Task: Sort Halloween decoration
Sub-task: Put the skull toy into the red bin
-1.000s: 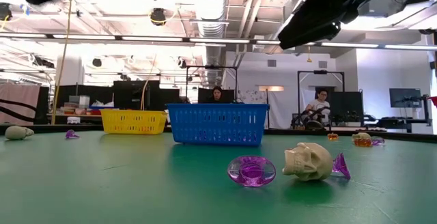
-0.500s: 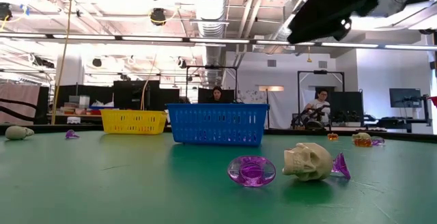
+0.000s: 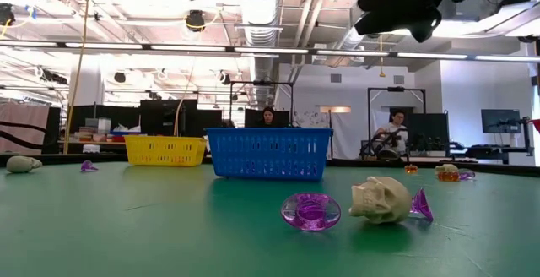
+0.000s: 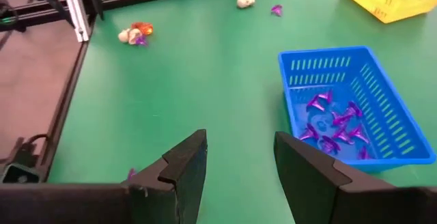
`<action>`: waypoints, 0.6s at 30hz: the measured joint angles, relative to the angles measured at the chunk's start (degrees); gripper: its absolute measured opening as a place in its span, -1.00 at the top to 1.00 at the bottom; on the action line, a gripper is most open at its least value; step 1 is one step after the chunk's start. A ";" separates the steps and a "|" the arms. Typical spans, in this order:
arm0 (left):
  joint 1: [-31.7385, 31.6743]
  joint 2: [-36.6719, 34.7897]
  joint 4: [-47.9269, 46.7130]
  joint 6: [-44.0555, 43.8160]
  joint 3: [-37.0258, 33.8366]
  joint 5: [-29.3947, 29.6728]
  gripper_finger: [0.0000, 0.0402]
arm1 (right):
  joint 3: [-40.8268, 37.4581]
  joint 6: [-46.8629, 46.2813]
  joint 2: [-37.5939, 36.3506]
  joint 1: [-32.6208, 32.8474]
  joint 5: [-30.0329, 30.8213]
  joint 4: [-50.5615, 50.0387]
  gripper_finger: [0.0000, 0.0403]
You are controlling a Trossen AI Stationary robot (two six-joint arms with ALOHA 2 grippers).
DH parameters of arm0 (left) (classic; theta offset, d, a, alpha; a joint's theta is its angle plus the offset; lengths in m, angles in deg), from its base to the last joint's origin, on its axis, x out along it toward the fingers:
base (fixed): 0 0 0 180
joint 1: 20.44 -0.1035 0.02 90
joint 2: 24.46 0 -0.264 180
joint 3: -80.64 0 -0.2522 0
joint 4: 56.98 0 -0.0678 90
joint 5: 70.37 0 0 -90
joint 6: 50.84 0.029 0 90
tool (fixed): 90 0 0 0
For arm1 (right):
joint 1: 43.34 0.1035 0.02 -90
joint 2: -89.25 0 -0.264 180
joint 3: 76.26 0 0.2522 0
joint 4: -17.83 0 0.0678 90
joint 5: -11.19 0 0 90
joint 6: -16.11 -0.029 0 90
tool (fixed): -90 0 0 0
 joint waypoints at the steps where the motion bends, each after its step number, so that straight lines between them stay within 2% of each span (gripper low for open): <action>1: 0.10 0.00 0.03 0.02 0.00 0.92 0.03 | 0.00 0.00 0.00 0.19 -0.03 0.16 0.00; 6: 0.24 1.25 0.29 1.67 0.00 2.14 0.03 | 0.00 0.42 0.00 0.70 -0.09 1.53 0.00; 10: -0.21 3.34 0.06 4.33 -0.09 -3.55 0.03 | 0.00 0.48 0.00 0.61 -0.06 1.30 0.00; 15: -0.72 3.61 -0.16 6.96 -0.09 -3.21 0.03 | 0.00 0.48 0.00 0.63 -0.10 1.16 0.00; 18: -1.13 3.63 -1.62 7.69 -0.09 -4.95 0.03 | 0.00 0.90 0.00 0.61 -0.12 1.06 0.00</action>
